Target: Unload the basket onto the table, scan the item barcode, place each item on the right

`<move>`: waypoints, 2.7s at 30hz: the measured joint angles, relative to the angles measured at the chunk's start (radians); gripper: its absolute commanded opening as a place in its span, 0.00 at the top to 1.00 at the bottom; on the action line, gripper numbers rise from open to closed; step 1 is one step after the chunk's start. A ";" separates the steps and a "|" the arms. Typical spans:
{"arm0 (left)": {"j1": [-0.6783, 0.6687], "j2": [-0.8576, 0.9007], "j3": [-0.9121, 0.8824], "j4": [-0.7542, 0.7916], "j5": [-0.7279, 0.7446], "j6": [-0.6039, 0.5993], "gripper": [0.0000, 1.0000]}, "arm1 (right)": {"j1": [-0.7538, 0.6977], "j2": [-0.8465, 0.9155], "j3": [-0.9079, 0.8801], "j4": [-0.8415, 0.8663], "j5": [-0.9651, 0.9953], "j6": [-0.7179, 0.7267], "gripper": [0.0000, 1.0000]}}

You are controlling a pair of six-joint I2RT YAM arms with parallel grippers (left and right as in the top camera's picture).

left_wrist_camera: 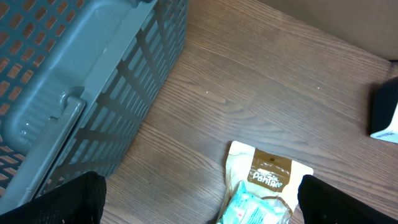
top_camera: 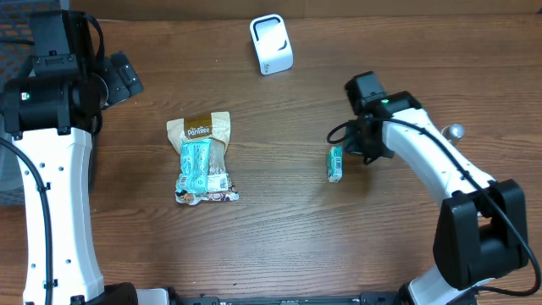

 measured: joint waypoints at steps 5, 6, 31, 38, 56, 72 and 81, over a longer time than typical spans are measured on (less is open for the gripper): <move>0.000 0.000 0.000 0.000 0.000 0.000 0.00 | -0.013 0.000 -0.054 -0.005 -0.008 -0.002 0.96; 0.000 0.000 0.000 0.000 0.000 0.000 0.00 | -0.013 0.000 -0.057 -0.005 -0.024 -0.001 0.96; 0.000 0.000 0.000 0.000 0.000 0.000 0.00 | -0.019 0.000 -0.059 0.270 -0.270 -0.023 0.96; 0.000 0.000 0.000 0.000 0.000 0.000 0.00 | -0.076 0.000 -0.061 0.086 -0.253 -0.024 0.95; 0.000 0.000 0.000 0.000 0.000 0.000 0.00 | 0.074 0.000 -0.110 0.140 -0.397 -0.125 0.55; 0.000 0.000 0.000 0.000 0.000 0.000 0.01 | 0.065 0.000 -0.110 0.170 -0.355 -0.132 0.02; 0.000 0.000 0.000 0.000 0.000 0.000 0.00 | 0.064 0.000 -0.110 0.168 -0.333 -0.129 0.27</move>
